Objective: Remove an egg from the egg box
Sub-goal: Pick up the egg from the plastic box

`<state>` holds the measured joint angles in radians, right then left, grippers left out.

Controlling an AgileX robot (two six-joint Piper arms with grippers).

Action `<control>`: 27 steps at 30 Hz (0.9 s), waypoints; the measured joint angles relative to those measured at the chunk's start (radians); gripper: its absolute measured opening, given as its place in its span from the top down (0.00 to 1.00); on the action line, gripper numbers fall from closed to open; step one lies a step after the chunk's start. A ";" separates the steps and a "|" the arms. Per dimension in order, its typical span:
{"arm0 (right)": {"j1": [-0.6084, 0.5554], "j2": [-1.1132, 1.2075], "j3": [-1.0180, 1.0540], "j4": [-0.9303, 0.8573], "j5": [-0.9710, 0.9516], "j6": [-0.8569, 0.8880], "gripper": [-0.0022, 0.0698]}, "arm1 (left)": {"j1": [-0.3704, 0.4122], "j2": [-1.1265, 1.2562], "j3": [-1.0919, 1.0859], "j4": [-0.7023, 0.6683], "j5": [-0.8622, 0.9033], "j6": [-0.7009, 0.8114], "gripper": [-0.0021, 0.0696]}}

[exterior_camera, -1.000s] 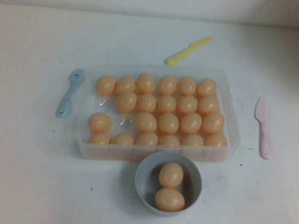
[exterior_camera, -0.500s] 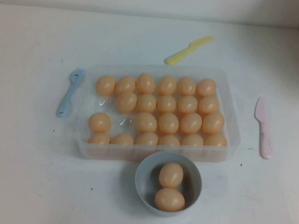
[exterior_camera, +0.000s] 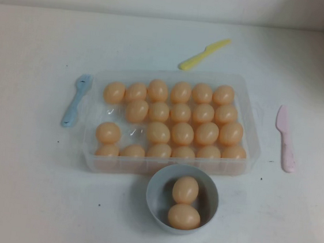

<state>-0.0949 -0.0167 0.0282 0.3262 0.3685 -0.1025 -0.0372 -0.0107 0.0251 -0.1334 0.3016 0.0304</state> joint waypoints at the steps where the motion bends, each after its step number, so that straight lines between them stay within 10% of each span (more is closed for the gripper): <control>1: 0.000 0.000 0.000 0.000 0.000 0.000 1.00 | 0.000 0.000 0.000 -0.046 -0.034 -0.030 0.98; 9: 0.000 0.000 0.000 0.000 0.000 0.000 1.00 | 0.000 0.000 0.000 -0.477 -0.331 -0.315 0.98; 20: 0.000 0.000 0.000 0.000 0.000 0.000 1.00 | 0.000 0.000 0.000 -0.522 -0.378 -0.335 0.98; 27: 0.000 0.000 0.000 0.000 0.000 0.000 1.00 | 0.000 0.000 -0.002 -0.521 -0.061 -0.288 0.98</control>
<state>-0.0949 -0.0167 0.0282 0.3262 0.3685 -0.1025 -0.0372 -0.0107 0.0233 -0.6540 0.2409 -0.2576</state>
